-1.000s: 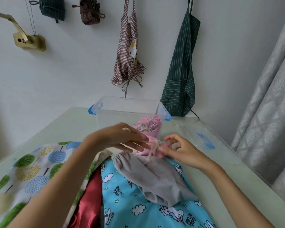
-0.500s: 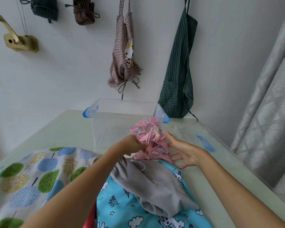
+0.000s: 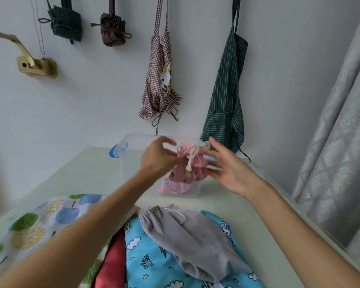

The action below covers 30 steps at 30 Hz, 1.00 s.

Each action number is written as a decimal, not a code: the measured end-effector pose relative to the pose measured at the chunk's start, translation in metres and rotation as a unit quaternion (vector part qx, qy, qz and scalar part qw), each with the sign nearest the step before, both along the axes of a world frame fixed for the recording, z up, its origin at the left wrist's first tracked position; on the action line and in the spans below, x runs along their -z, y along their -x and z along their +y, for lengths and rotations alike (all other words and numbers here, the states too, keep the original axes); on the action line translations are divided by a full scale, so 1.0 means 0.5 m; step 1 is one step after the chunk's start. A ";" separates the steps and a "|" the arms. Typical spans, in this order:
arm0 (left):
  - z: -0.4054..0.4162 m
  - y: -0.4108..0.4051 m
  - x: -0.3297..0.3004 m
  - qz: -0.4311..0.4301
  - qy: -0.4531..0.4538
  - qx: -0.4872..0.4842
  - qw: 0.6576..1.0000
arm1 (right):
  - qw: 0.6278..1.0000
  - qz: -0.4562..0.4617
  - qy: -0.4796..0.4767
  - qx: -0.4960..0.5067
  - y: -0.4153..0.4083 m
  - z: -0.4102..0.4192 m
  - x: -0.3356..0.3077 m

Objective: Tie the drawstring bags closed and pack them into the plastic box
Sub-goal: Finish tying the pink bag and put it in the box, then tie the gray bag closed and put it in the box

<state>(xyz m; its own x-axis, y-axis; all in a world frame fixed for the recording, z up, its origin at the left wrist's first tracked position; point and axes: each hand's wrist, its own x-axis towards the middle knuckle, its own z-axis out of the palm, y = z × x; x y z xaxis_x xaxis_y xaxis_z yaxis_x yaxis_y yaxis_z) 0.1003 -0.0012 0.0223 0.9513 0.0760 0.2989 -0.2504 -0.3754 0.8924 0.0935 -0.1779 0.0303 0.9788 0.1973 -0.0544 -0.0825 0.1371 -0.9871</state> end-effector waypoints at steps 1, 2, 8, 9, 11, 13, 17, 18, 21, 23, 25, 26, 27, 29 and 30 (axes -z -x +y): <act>0.015 -0.006 -0.025 -0.003 0.000 0.005 1.000 | 0.999 -0.007 -0.029 -0.011 0.003 0.005 -0.024; 0.028 -0.014 -0.047 -0.011 -0.010 -0.001 1.000 | 0.998 -0.022 -0.048 -0.021 0.003 0.011 -0.045; 0.056 -0.055 -0.150 -0.132 -0.105 -0.125 0.978 | 0.968 -0.220 0.119 0.032 -0.034 0.107 -0.096; 0.056 -0.061 -0.153 -0.147 -0.111 -0.134 0.974 | 0.959 -0.242 0.136 0.062 -0.045 0.120 -0.093; 0.059 -0.071 -0.146 -0.160 -0.114 -0.129 0.972 | 0.943 -0.277 0.150 0.113 -0.075 0.131 -0.077; 0.067 -0.083 -0.123 -0.127 -0.123 -0.077 0.981 | 0.924 -0.287 0.199 0.154 -0.097 0.129 -0.051; 0.087 -0.106 -0.056 0.016 -0.293 0.034 0.955 | 0.850 -0.245 0.447 0.136 -0.127 0.099 0.020; 0.090 -0.109 -0.043 0.020 -0.334 0.044 0.941 | 0.838 -0.225 0.487 0.105 -0.127 0.093 0.033; 0.086 -0.109 -0.021 0.019 -0.369 0.086 0.925 | 0.825 -0.202 0.526 0.045 -0.124 0.084 0.048; 0.076 -0.104 -0.013 0.055 -0.409 0.108 0.905 | 0.820 -0.192 0.539 0.024 -0.122 0.080 0.044; 0.072 -0.100 -0.008 0.065 -0.450 0.095 0.886 | 0.821 -0.183 0.541 0.008 -0.117 0.075 0.038; 0.072 -0.096 -0.007 0.057 -0.463 0.083 0.881 | 0.820 -0.189 0.540 0.010 -0.111 0.071 0.034; 0.073 -0.091 -0.007 0.039 -0.475 0.066 0.877 | 0.815 -0.207 0.540 0.021 -0.105 0.066 0.030; 0.073 -0.070 -0.009 -0.016 -0.473 0.026 0.881 | 0.798 -0.266 0.537 0.065 -0.084 0.057 0.025; 0.070 -0.056 -0.009 -0.051 -0.455 0.003 0.889 | 0.795 -0.296 0.522 0.092 -0.070 0.053 0.025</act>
